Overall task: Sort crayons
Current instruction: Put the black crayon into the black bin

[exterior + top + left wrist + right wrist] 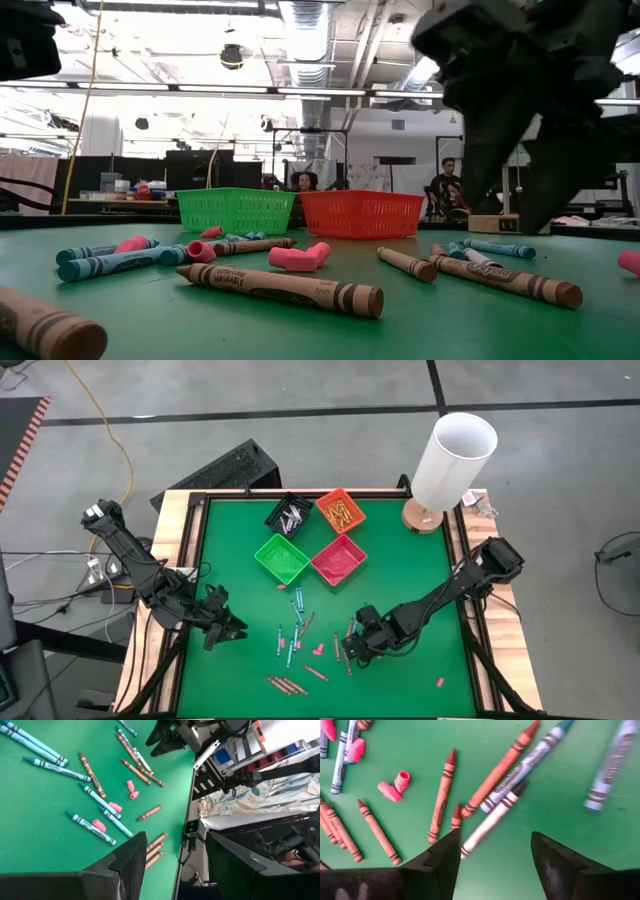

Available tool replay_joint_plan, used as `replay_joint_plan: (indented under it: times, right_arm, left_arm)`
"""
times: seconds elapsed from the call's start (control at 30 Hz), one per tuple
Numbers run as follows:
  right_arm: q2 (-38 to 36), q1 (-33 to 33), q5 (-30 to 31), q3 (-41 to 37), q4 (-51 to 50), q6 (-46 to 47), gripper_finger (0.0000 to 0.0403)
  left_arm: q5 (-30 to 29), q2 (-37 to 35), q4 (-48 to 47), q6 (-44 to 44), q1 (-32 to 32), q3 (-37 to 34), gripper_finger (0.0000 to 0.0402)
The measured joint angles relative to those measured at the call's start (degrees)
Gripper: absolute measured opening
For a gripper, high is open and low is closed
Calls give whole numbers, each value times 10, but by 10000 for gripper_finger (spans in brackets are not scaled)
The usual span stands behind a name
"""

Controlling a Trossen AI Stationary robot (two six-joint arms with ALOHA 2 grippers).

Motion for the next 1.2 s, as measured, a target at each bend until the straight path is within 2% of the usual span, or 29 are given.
replay_joint_plan:
  times: [0.33, 0.6, 1.2]
  right_arm:
    - [92, -6, -13, 81, -52, -11, 234]
    - [133, -9, -15, 153, -168, 8, 224]
    - [134, -19, -30, 157, -183, -13, 39]
  left_arm:
    - [2, 0, 0, 5, 0, 0, 192]
    - [2, 0, -1, 13, 0, 0, 192]
    - [-29, 0, 0, 31, 0, 0, 192]
